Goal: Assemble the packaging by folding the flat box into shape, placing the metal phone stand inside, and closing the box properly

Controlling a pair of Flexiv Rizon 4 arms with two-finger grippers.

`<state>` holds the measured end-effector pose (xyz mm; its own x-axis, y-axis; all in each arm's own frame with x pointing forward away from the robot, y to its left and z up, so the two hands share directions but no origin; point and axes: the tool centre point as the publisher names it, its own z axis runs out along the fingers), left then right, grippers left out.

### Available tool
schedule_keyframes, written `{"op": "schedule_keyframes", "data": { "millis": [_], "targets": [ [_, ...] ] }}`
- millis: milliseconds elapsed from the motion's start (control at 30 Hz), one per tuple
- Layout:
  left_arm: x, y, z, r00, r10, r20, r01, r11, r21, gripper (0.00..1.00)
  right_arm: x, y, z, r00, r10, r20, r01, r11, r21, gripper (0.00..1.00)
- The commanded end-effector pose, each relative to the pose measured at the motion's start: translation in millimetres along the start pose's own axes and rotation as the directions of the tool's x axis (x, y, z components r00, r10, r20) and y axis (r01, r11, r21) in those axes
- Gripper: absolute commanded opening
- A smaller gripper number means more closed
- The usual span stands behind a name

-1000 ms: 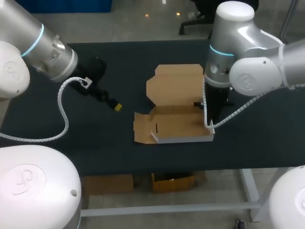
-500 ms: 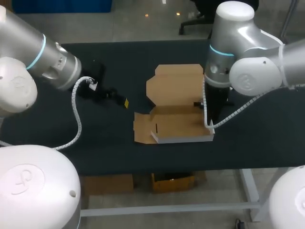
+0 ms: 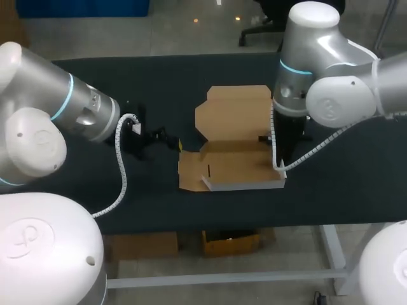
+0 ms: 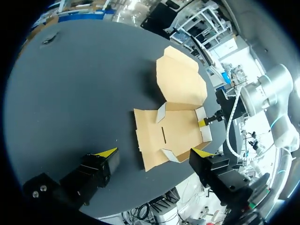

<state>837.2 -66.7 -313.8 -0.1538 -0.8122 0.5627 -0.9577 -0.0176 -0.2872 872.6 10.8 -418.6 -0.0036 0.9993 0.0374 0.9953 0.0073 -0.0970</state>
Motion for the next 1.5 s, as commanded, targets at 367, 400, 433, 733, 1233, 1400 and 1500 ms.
{"op": "schedule_keyframes", "data": {
  "millis": [367,400,433,733,1233,1400,1500],
  "targets": [
    [-2.1,2.2,16.4,0.999,-0.048,0.001,0.048,0.998,-0.037,1.00,0.0,1.2,-0.3,1.000,-0.001,-0.001,0.001,1.000,0.004,0.00],
    [-2.1,2.2,16.4,0.999,-0.048,0.001,0.048,0.998,-0.037,1.00,0.0,1.2,-0.3,1.000,-0.001,-0.001,0.001,1.000,0.004,0.00],
    [-2.1,2.2,16.4,0.999,-0.048,0.001,0.048,0.998,-0.037,1.00,0.0,1.2,-0.3,1.000,-0.001,-0.001,0.001,1.000,0.004,0.00],
    [-7.1,-7.1,32.1,0.996,-0.085,-0.030,0.082,0.993,-0.082,1.00,0.0,1.2,-0.3,1.000,-0.001,-0.001,0.001,1.000,0.004,0.00],
    [-24.0,-8.5,65.2,0.990,-0.130,-0.057,0.121,0.981,-0.149,0.41,0.0,1.2,-0.3,1.000,-0.001,-0.001,0.001,1.000,0.004,0.00],
    [-25.3,-6.1,72.5,0.988,-0.140,-0.069,0.127,0.978,-0.168,0.41,0.0,1.2,-0.3,1.000,-0.001,-0.001,0.001,1.000,0.004,0.00],
    [-26.4,-4.2,76.3,0.987,-0.146,-0.073,0.131,0.975,-0.177,0.42,0.0,1.2,-0.3,1.000,-0.001,-0.001,0.001,1.000,0.004,0.00]
  ]
}}
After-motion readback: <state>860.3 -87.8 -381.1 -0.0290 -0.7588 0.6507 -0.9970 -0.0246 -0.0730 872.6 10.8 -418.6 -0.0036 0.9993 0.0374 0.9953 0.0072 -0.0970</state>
